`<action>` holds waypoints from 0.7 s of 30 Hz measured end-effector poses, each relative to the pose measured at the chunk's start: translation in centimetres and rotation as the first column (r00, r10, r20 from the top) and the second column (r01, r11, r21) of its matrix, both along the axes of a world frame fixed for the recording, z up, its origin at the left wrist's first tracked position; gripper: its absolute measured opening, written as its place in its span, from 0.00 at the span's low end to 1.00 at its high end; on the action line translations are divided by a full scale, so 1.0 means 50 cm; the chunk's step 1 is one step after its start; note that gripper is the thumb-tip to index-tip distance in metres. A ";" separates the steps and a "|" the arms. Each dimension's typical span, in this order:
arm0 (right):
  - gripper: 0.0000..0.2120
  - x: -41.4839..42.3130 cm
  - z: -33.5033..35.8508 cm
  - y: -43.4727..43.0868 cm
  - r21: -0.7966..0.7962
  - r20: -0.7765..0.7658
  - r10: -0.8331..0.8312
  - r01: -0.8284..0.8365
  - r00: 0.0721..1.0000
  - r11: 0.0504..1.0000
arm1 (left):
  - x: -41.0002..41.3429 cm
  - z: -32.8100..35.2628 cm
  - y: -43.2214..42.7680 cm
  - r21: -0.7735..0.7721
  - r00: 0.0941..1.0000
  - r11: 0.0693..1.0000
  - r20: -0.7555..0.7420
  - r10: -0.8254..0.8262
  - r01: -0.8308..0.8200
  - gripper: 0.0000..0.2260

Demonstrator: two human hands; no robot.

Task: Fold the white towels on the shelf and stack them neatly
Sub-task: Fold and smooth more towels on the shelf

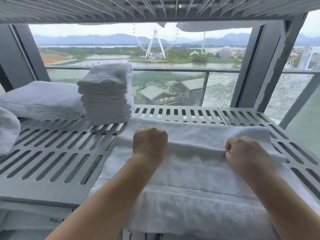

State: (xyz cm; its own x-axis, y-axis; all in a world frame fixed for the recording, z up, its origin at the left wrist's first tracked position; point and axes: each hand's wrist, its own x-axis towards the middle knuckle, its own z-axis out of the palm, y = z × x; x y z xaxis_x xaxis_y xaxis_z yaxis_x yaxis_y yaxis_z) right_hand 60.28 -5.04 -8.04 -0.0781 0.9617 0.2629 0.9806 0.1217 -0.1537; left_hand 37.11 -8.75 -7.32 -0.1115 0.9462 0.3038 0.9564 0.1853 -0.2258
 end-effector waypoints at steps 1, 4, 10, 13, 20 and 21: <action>0.06 0.002 -0.001 0.000 -0.021 0.001 0.016 -0.016 1.000 1.000 | -0.003 -0.005 -0.002 -0.027 1.000 1.000 0.013 -0.015 0.016 0.11; 0.07 0.009 0.001 0.004 -0.114 0.006 0.055 -0.054 0.998 0.992 | -0.012 -0.025 -0.014 -0.130 0.992 0.989 0.116 -0.052 0.067 0.14; 0.09 0.005 0.012 -0.017 -0.260 0.078 0.040 -0.018 0.996 0.966 | 0.000 -0.048 -0.036 -0.313 0.989 0.948 0.145 -0.002 0.048 0.28; 0.10 -0.014 -0.003 -0.047 -0.226 0.194 -0.049 0.094 0.980 0.970 | 0.005 -0.048 -0.031 -0.374 0.970 0.927 0.234 0.072 0.022 0.31; 0.19 -0.046 -0.050 -0.136 -0.072 -0.127 0.135 -0.144 0.983 0.987 | 0.002 -0.063 -0.019 -0.444 0.934 0.896 0.329 0.139 0.023 0.30; 0.20 -0.041 -0.055 -0.147 -0.070 -0.135 0.157 -0.167 0.978 0.983 | 0.002 -0.063 -0.020 -0.447 0.932 0.894 0.334 0.141 0.025 0.29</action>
State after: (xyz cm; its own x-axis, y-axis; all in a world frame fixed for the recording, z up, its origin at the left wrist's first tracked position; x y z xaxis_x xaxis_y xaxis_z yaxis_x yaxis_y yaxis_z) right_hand 58.21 -12.42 -10.79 -0.2054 0.9575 0.2026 0.9202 0.2594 -0.2931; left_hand 37.22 -9.77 -10.46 -0.1902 0.9595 -0.2080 0.9777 0.2043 0.0487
